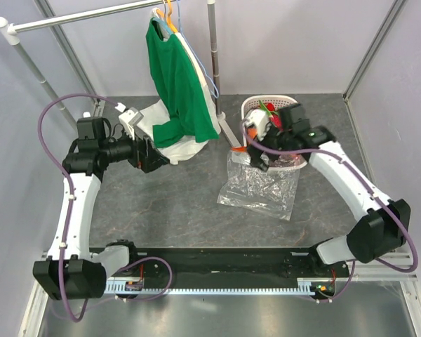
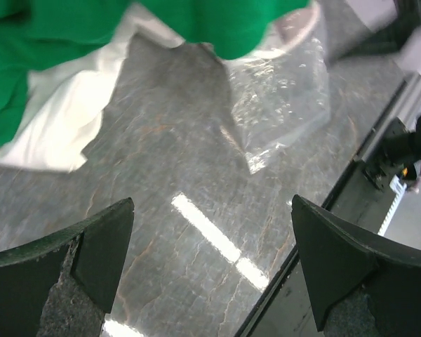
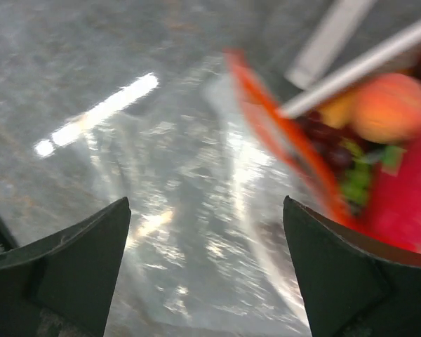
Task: Place the food in the zip-top bag and seal the zipper
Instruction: Place the zipper food storage bag at the center of the board, then pick up the zipper food storage bag at the center of the board.
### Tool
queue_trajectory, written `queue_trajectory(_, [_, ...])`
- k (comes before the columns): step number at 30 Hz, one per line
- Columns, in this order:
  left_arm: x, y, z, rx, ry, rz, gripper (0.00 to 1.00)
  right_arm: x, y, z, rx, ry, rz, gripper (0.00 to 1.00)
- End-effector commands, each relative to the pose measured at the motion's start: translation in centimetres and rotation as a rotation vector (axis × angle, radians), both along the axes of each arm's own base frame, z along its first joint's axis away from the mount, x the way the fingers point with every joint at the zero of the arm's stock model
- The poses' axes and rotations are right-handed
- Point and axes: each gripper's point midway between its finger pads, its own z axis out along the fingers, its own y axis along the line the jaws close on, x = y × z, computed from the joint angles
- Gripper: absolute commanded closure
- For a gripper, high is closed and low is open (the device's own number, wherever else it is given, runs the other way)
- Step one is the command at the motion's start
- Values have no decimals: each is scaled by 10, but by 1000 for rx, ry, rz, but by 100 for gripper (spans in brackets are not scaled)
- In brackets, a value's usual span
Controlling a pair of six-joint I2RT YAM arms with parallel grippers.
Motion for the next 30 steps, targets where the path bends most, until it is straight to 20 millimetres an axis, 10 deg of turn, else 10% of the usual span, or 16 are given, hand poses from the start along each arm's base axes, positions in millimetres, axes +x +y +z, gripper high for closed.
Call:
queue_trajectory(1, [-11, -21, 20, -4, -220, -176, 0, 21, -42, 16, -15, -2, -6, 5])
queue_trajectory(10, [-4, -22, 19, -9, -209, -169, 0, 73, -61, 9, -97, -45, 11, 20])
queue_trajectory(19, [-14, -33, 26, -13, -239, -217, 0, 84, -64, -44, -172, 27, 84, 25])
queue_trajectory(22, [-14, -34, 27, -22, -229, -216, 0, 93, -64, -53, -189, 29, 78, 36])
queue_trajectory(28, [-20, -37, 28, -41, -203, -207, 5, 81, -61, -22, -143, -1, 79, 100])
queue_trajectory(30, [-27, -41, 29, -31, -219, -208, 7, 68, -58, -2, -99, 0, 61, 100])
